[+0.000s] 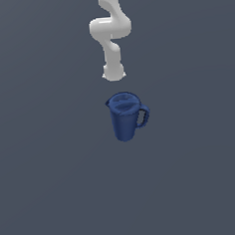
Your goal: Pick up the object and move it to a goal position.
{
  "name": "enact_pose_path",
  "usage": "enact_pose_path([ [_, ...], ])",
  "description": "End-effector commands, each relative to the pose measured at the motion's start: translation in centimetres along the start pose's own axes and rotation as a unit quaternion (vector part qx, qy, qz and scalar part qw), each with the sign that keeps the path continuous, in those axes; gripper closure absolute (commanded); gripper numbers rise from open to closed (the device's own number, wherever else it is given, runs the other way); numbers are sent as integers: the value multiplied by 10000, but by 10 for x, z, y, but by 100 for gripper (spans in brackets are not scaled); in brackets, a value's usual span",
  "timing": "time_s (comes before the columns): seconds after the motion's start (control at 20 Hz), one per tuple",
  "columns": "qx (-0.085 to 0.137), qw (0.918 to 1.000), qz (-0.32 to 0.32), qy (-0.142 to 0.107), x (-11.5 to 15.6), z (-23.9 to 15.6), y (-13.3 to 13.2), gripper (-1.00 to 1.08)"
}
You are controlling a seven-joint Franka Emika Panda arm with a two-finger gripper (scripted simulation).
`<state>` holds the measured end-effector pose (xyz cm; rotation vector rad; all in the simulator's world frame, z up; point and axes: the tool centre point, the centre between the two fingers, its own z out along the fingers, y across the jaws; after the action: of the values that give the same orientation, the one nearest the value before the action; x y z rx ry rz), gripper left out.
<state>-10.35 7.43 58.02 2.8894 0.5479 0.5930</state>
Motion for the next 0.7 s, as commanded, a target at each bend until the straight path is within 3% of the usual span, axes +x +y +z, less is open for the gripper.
enact_pose_path([
  [0.0, -228, 9994, -241, 121, 3, -27, -9, -20],
  [0.35, -939, 9906, -965, 219, 13, -80, -49, -20],
  [0.65, -1558, 9743, -1626, 19, 24, -94, -93, -20],
])
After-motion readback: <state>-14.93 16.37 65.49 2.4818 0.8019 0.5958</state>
